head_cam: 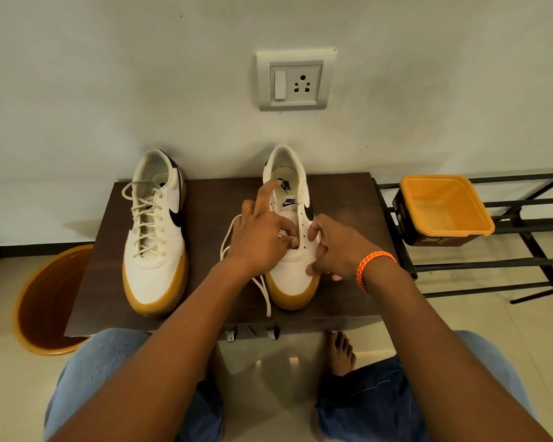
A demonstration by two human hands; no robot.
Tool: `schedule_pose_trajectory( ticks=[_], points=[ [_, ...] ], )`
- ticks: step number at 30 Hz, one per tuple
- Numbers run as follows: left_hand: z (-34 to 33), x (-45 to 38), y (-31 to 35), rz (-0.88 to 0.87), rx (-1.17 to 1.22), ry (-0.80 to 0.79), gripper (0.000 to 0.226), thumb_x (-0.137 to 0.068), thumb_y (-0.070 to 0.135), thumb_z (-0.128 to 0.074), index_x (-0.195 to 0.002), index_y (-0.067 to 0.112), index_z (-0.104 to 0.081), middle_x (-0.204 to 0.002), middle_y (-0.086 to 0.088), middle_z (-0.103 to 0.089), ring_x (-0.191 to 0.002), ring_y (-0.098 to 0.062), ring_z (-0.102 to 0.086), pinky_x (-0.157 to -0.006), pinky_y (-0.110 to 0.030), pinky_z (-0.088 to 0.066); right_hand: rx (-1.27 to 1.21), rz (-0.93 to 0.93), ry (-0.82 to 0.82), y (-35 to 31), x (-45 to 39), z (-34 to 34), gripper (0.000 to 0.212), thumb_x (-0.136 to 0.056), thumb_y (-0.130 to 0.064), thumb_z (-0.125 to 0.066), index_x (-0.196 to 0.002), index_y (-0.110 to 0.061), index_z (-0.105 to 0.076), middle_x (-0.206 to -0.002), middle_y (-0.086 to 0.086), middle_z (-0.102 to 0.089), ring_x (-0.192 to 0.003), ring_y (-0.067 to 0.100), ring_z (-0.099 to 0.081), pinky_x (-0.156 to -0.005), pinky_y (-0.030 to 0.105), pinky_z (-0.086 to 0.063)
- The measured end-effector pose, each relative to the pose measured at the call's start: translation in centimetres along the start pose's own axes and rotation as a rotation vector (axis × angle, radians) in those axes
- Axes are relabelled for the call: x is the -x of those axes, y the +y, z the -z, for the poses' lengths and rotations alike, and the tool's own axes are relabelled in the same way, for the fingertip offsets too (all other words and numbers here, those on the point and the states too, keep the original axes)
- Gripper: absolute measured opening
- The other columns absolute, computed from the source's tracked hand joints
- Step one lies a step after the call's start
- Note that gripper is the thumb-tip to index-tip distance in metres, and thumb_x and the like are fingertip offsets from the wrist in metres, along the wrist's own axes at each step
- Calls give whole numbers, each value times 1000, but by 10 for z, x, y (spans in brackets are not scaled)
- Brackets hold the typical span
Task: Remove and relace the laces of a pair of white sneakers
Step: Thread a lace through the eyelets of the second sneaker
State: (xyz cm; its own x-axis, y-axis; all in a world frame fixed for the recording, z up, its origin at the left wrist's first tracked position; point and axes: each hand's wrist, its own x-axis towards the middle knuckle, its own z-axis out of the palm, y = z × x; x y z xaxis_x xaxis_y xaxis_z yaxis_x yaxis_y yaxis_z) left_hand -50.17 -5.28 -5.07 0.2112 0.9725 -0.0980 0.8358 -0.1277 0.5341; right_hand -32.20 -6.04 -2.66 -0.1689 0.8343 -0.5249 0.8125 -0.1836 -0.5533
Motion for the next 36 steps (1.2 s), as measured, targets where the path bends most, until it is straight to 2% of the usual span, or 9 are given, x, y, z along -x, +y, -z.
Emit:
schedule_pose_trajectory(
  ticks=[5,8,12,16,19,22,27,32,36],
  points=[
    [-12,2,9,163,117,-4,7,-93,28,-80,-89,34,-80,-170,23,16,-149,-26,-16,-113,-44,-21,20,12,45,4,-1,-5,59,-74,-15,-92,-110,-28,-47,-103,0,-62,-97,28,-67,-86,47,-62],
    [-16,2,10,228,216,-28,16,-91,23,-80,-83,36,-77,-169,26,16,-151,-25,-14,-109,-42,-18,46,19,70,5,-3,-5,59,-72,-17,-93,-108,-27,-47,-100,-1,-62,-96,27,-67,-90,48,-60],
    [-19,-1,4,319,424,-78,32,-88,21,-84,-67,42,-73,-172,26,3,-147,-23,-22,-119,-50,-24,71,35,108,6,-5,-8,57,-71,-20,-94,-102,-30,-47,-95,-1,-63,-91,27,-67,-89,51,-59],
    [-20,-6,-2,352,562,-113,48,-80,23,-91,-59,61,-71,-172,15,-18,-152,-24,-24,-127,-60,-19,41,71,141,9,-8,-9,47,-76,-15,-90,-103,-24,-53,-91,-1,-66,-86,23,-67,-89,48,-59],
    [-20,-8,-5,376,555,-139,35,-80,25,-92,-61,50,-76,-173,15,-17,-152,-25,-24,-127,-60,-19,-24,81,187,13,-10,-11,41,-76,-10,-90,-98,-22,-58,-87,-1,-69,-83,20,-69,-87,45,-60],
    [-24,-13,-12,377,620,-166,18,-71,34,-96,-70,43,-80,-170,10,-29,-152,-24,-28,-128,-58,-17,-91,77,222,15,-10,-13,36,-76,-4,-89,-93,-21,-61,-82,1,-71,-76,17,-70,-80,41,-63],
    [-41,-21,-26,420,716,-168,49,-48,46,-92,-63,79,-59,-147,1,-62,-145,-25,-45,-125,-61,-20,-235,33,169,15,-11,-8,29,-79,5,-84,-96,-12,-67,-80,8,-74,-68,19,-72,-62,29,-62],
    [-43,-23,-28,426,687,-181,42,-41,52,-93,-80,57,-77,-141,7,-65,-147,-23,-39,-127,-59,-18,-382,23,105,21,-11,-2,22,-86,6,-78,-101,-7,-69,-82,12,-73,-70,21,-72,-72,39,-65],
    [-32,-19,-18,418,630,-206,21,-72,30,-95,-67,45,-81,-163,9,-40,-155,-24,-21,-129,-59,-13,-474,6,87,23,-12,-2,17,-87,5,-78,-97,-7,-70,-82,13,-74,-75,25,-74,-78,45,-65]
  ],
)
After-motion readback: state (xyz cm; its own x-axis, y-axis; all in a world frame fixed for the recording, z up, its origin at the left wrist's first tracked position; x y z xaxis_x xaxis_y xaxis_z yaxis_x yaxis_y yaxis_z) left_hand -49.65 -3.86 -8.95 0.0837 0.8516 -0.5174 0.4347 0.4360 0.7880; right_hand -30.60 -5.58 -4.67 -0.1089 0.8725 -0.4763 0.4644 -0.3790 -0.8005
